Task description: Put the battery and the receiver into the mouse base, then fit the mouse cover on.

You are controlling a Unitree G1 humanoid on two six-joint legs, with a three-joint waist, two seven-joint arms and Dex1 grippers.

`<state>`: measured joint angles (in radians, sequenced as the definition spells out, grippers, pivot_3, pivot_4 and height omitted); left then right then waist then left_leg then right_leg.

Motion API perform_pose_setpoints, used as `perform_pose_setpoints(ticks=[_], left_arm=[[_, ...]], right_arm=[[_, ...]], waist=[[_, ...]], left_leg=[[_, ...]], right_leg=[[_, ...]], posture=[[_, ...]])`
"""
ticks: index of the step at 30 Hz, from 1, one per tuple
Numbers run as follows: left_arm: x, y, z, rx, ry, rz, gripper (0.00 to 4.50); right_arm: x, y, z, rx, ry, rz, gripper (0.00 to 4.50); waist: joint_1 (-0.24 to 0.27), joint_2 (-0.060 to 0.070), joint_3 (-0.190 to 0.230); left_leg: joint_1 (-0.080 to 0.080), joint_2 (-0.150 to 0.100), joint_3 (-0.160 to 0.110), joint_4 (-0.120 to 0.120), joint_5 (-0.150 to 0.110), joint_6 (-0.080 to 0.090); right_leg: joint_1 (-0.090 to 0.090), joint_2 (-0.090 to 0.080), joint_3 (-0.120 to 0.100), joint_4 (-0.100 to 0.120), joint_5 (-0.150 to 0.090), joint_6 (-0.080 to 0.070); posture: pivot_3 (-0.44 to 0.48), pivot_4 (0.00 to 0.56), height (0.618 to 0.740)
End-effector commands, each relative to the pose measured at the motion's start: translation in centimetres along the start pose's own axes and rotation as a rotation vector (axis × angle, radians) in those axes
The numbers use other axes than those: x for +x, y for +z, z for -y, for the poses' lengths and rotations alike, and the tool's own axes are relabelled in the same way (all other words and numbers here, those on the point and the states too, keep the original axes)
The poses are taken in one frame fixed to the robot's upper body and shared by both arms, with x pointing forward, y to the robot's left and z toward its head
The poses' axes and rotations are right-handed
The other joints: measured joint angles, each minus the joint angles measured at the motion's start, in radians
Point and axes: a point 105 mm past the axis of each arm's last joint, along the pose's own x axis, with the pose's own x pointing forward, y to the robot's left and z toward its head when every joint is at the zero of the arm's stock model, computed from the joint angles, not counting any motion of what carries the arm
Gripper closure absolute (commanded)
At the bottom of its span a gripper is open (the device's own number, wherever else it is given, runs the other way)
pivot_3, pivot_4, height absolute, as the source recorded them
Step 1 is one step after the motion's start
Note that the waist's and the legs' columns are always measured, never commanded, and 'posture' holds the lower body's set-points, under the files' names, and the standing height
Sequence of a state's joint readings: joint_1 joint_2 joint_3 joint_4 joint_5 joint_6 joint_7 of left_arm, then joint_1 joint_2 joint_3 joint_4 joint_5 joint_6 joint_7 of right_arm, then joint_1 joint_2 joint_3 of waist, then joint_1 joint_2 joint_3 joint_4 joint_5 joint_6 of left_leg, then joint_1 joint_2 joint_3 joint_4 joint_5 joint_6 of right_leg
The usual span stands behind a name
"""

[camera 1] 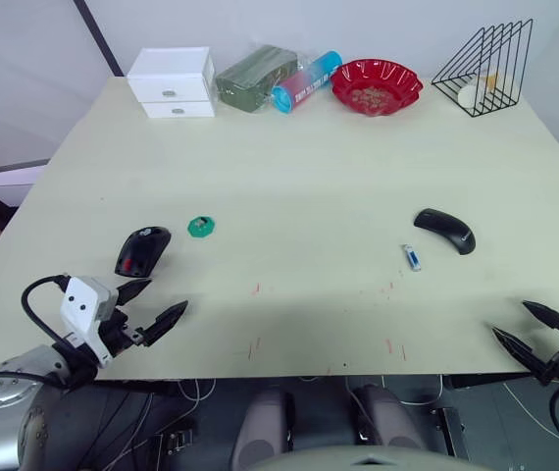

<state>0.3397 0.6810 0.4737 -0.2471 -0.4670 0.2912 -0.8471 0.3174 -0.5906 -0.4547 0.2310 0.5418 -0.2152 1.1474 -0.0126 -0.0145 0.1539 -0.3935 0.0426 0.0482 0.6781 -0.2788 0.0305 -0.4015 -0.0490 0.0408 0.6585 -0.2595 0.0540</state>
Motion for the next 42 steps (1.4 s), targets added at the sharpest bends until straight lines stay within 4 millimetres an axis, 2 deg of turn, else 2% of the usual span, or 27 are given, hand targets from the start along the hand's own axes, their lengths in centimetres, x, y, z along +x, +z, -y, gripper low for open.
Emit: perform_pose_setpoints(ticks=[1,17,20,24,30,36,42], left_arm=[[-0.2,1.1,-0.1,0.030,0.002,0.014,0.00],[-0.9,0.0,-0.8,0.003,0.036,0.029,0.00],[-1.0,0.5,-1.5,-0.015,0.073,0.063,0.00],[-1.1,1.6,-3.2,-0.013,0.165,0.106,0.00],[-1.3,2.5,-5.6,-0.049,0.289,0.148,0.00],[-0.4,3.0,-6.7,-0.055,0.265,0.118,0.00],[0.5,3.0,-7.9,-0.072,0.278,0.082,0.00]], right_arm=[[-0.5,1.6,0.7,-0.054,-0.022,0.041,0.04],[0.1,2.2,0.6,-0.078,0.024,0.055,0.04],[0.3,2.5,0.2,-0.086,0.060,0.062,0.04],[1.1,4.4,-0.8,-0.071,0.153,0.137,0.04],[1.9,6.0,-2.1,-0.048,0.286,0.202,0.04],[2.9,7.0,-3.9,-0.048,0.433,0.228,0.04],[3.4,7.5,-4.6,-0.061,0.488,0.247,0.04]], waist=[[0.000,0.000,0.000],[0.000,0.000,0.000],[0.000,0.000,0.000],[0.000,0.000,0.000],[0.001,0.000,0.000],[0.001,-0.001,0.000],[0.002,-0.001,0.000]], left_leg=[[0.000,0.000,0.000,0.000,0.000,0.000],[0.000,-0.001,0.000,0.000,0.000,0.000],[0.000,-0.001,0.000,0.000,0.000,0.000],[0.000,-0.001,0.000,0.000,0.000,0.000],[0.000,-0.001,0.000,0.000,0.000,0.000],[0.000,-0.002,-0.001,0.000,0.000,0.000],[0.000,-0.003,-0.001,0.000,0.000,0.000]], right_leg=[[0.000,0.000,0.000,0.000,0.000,0.000],[0.000,0.000,0.000,0.000,0.000,0.000],[0.000,0.000,0.000,0.000,0.000,0.000],[0.000,0.000,0.000,0.000,0.000,0.000],[0.000,0.000,0.000,0.001,0.002,0.004],[0.000,0.000,-0.001,0.001,0.002,0.004],[0.000,0.000,-0.001,0.001,0.002,0.004]], posture=[[0.000,0.150,0.740],[0.000,0.150,0.740],[0.000,0.150,0.740],[0.000,0.150,0.740],[0.000,0.150,0.740],[0.000,0.150,0.740],[0.000,0.150,0.740]])
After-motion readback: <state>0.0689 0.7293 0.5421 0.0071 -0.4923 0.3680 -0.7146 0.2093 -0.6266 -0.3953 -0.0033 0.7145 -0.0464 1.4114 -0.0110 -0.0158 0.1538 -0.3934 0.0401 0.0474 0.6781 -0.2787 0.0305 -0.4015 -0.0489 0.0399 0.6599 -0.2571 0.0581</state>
